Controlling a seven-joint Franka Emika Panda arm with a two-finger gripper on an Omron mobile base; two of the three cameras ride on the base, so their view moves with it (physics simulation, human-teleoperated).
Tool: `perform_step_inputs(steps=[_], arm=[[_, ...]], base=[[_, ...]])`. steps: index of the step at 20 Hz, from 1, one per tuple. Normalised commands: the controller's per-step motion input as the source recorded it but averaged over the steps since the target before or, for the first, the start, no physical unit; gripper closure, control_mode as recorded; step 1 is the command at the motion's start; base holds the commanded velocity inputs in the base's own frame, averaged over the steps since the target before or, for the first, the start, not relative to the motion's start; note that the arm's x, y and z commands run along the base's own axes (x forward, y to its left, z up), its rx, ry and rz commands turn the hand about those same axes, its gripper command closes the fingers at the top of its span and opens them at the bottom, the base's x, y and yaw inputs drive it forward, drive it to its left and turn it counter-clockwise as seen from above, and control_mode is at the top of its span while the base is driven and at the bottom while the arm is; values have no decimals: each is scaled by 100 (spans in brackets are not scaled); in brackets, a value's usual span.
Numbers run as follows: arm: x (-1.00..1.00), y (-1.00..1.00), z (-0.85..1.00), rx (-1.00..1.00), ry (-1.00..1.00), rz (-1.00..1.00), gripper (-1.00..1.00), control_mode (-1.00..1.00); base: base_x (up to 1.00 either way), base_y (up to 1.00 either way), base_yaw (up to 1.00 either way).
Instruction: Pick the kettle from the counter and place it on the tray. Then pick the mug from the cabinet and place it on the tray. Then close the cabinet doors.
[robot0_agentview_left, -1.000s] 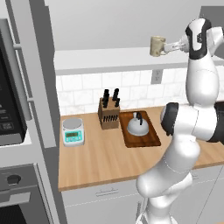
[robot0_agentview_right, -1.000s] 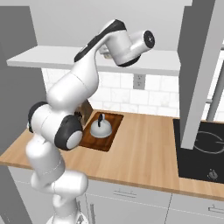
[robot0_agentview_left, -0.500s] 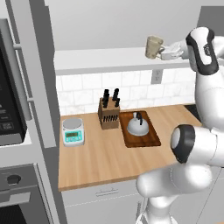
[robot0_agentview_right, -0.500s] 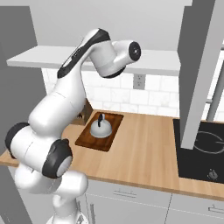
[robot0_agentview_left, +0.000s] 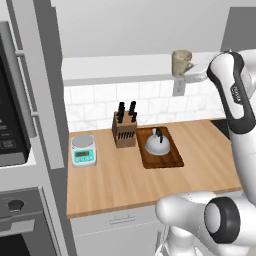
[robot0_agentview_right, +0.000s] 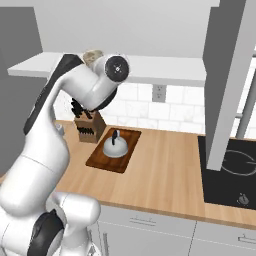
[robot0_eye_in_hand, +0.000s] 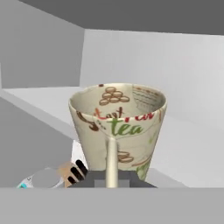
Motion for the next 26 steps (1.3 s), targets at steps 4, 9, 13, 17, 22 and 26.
perform_step_inputs(steps=[4,9,13,17,22,26], arm=[[-100,0,1,-4,0,-5,100,-100],[-72,0,-5,-3,7,4,100,-100],[-5,0,-1,-1,1,1,100,-100],[0,0,0,0,0,0,100,-100],[-7,0,-13,-1,7,0,100,-100],[-14,0,-65,-8,30,0,100,-100]], base=[[0,0,0],[0,0,0],[0,0,0],[0,0,0],[0,0,0],[0,0,0]])
